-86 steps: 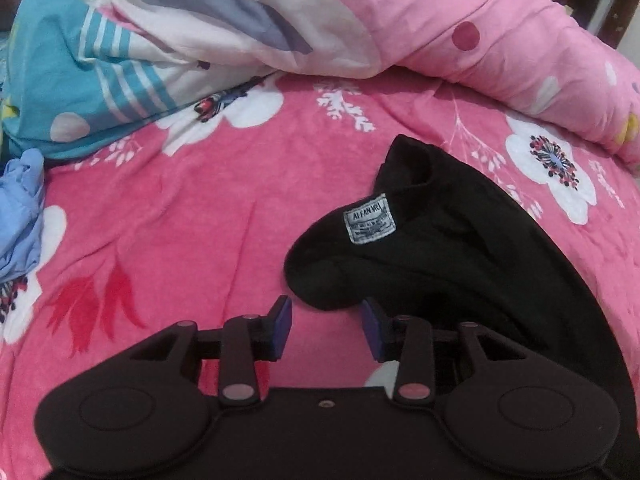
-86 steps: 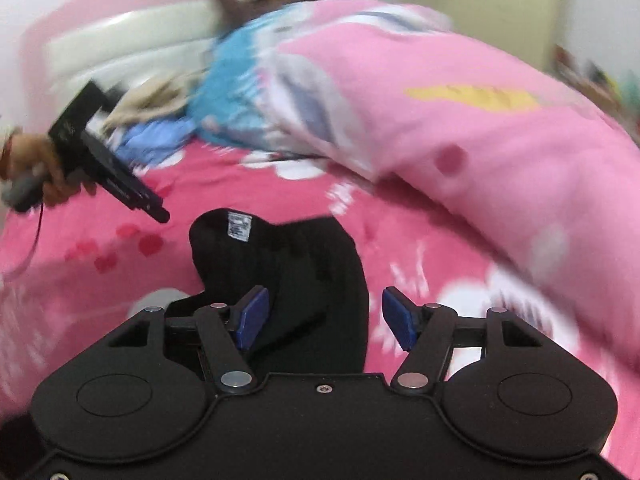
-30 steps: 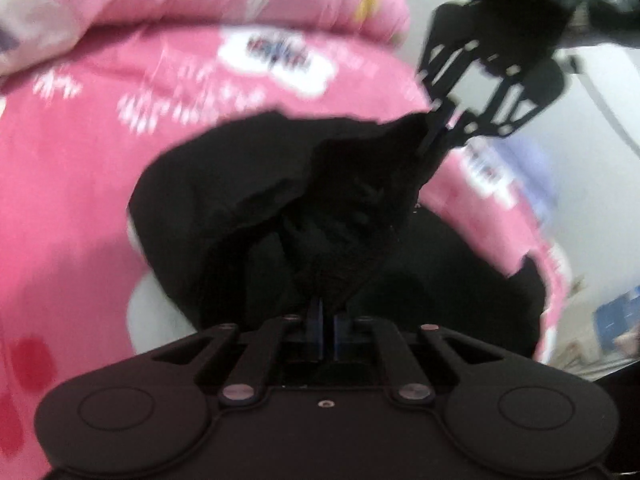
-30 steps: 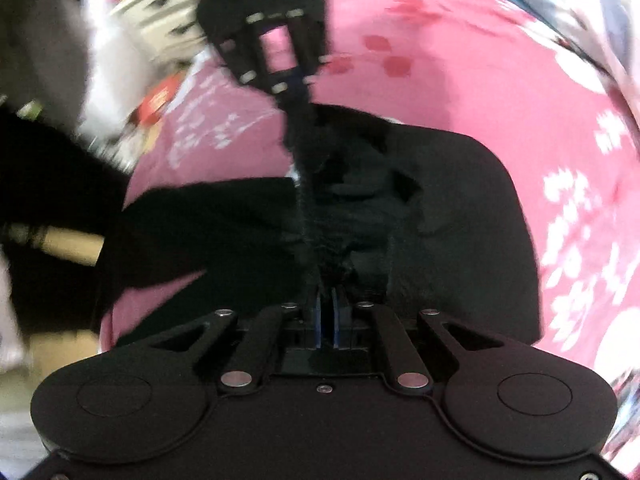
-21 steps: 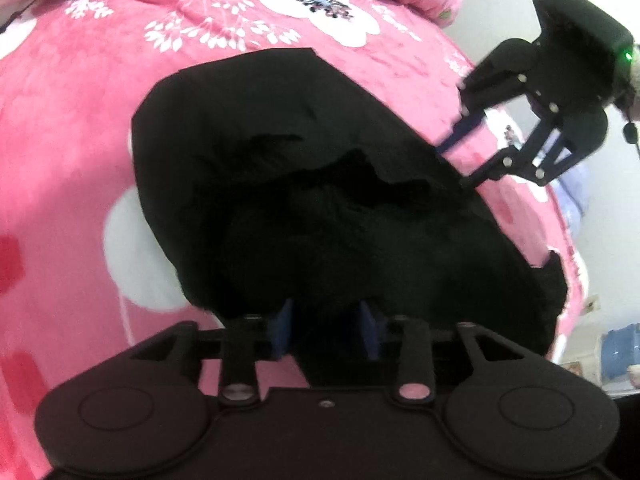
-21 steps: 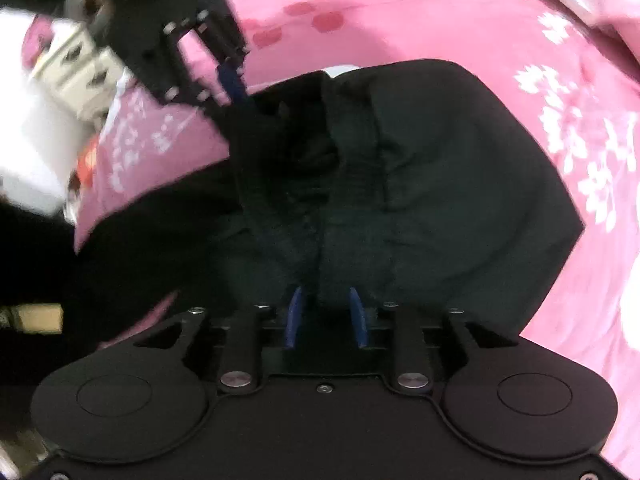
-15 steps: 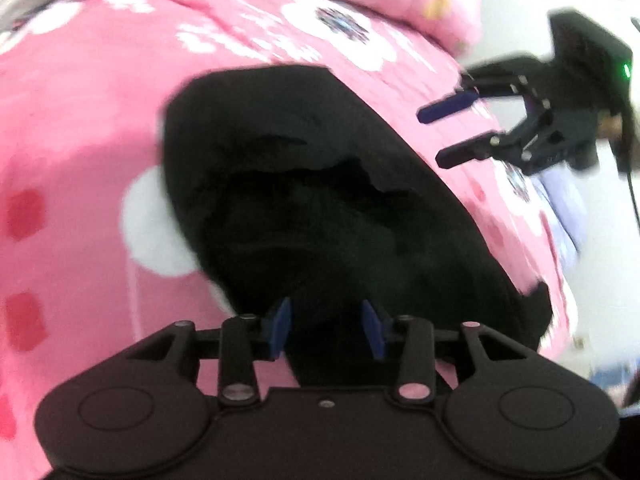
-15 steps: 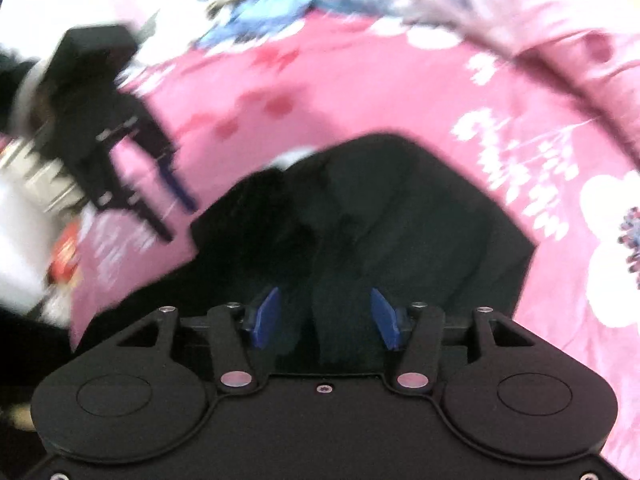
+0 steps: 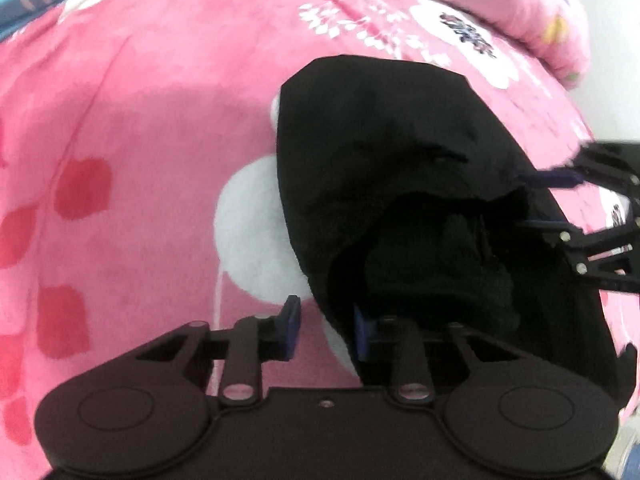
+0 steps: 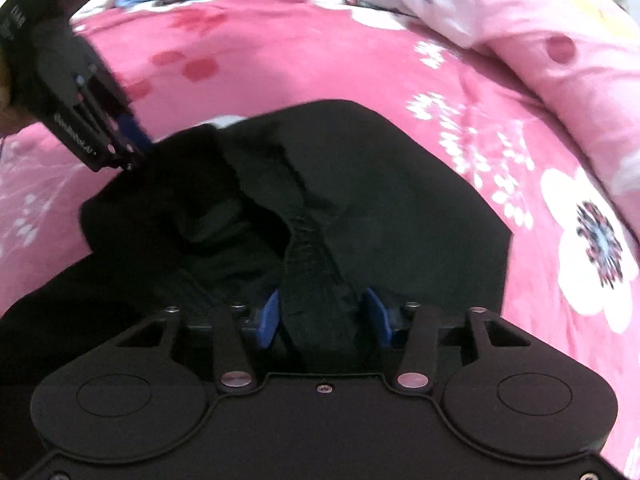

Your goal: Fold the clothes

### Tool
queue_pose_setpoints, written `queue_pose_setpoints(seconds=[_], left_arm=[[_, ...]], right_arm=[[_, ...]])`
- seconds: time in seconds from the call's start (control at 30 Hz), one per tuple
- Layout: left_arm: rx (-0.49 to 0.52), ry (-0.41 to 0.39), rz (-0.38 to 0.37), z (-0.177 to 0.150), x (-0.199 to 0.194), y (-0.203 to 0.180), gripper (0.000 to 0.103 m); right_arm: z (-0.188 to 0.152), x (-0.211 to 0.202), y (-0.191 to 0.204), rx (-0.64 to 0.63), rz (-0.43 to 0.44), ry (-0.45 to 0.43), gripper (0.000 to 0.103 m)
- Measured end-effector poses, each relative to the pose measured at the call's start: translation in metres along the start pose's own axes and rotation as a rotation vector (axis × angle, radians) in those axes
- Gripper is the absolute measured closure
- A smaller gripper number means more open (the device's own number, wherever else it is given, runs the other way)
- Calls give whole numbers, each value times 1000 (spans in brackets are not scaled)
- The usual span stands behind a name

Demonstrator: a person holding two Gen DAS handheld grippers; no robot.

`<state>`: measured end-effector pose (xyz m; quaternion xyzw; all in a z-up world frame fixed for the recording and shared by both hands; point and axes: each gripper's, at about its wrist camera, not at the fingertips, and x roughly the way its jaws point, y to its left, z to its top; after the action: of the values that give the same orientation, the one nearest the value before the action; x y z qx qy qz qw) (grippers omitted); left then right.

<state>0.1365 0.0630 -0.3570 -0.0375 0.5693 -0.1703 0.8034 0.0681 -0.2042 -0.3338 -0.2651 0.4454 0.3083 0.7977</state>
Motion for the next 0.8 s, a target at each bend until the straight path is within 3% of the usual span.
queue_pose_setpoints(seconds=[0.3,0.33,0.43,0.67,0.8], left_arm=[[-35,-33,49,2,13,-12,79],[-36,-38,57,2,12,-13,84],[-43,-63,102,-2,11,-16,91],[-73,-99,204,-1,16,-29,91],[-100,-117,231,-1,20,-32,91]], right_arm=[[-3,15,1,90,-81,0,62],[-3,14,1,91,-97,-6,62],[-7,7,4,94,-168,-21,62],[-17,10,14,42,-318,-28,60],[-25,13,8,108,-291,10,59]])
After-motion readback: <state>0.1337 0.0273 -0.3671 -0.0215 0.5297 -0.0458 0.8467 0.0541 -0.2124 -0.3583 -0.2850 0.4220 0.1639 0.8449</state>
